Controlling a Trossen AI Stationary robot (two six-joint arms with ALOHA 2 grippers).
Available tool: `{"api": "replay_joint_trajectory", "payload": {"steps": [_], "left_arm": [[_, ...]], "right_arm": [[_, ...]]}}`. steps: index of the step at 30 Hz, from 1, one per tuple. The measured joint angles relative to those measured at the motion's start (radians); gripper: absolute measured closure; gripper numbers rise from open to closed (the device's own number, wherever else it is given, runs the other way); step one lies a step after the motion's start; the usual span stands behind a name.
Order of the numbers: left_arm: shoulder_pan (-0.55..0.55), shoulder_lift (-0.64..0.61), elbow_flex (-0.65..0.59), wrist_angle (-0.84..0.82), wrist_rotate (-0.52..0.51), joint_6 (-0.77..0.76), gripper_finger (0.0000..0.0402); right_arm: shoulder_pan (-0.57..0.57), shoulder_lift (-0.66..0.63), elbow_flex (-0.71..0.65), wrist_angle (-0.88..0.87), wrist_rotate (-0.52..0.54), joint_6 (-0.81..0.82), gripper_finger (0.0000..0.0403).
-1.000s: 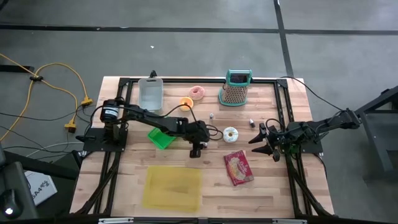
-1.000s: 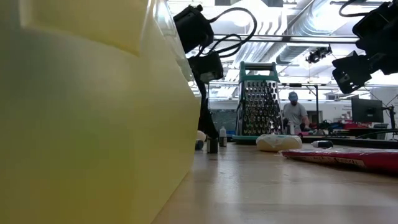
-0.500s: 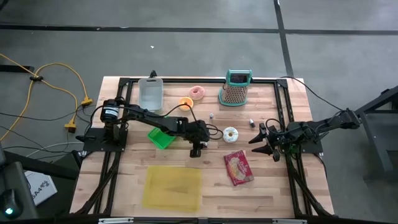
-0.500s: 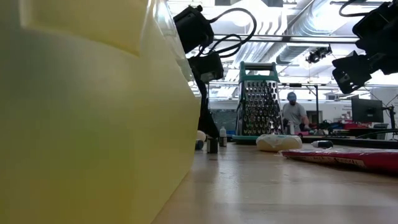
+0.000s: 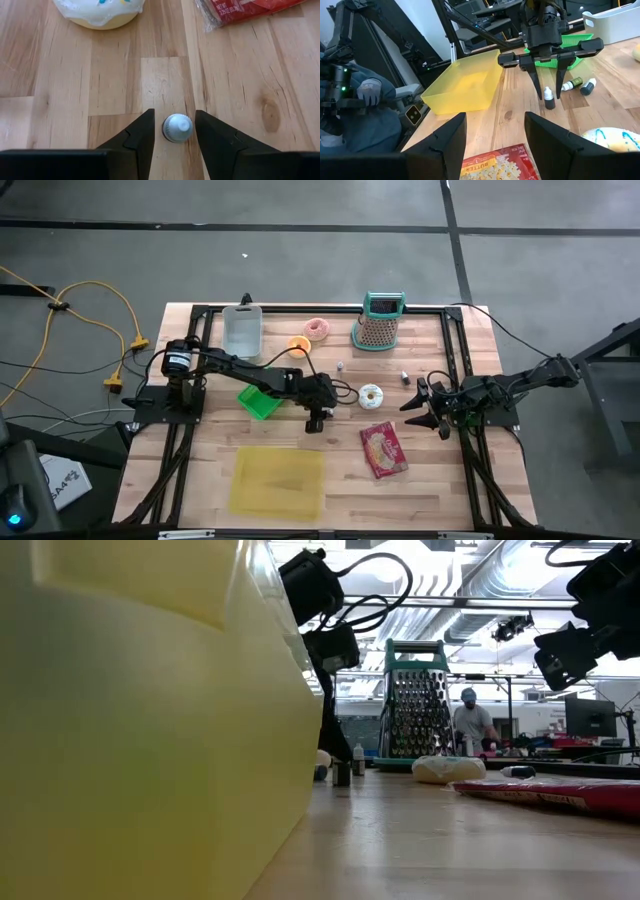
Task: Pick & Place Food Item
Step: Put the red bottle into the green basket
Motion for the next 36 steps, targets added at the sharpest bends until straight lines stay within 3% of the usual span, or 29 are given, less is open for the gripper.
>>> {"api": "replay_joint_trajectory", "payload": {"steps": [9, 18, 36], "left_arm": [[0.000, 0.000, 0.000, 0.000, 0.000, 0.000, 0.0270], [0.000, 0.000, 0.000, 0.001, 0.000, -0.005, 0.0322], [0.000, 0.000, 0.000, 0.001, 0.000, -0.004, 0.0327]], "right_arm": [[0.000, 0.000, 0.000, 0.000, 0.000, 0.000, 0.0215], [0.000, 0.000, 0.000, 0.000, 0.000, 0.000, 0.0215], [0.000, 0.000, 0.000, 0.000, 0.000, 0.000, 0.0215]]}}
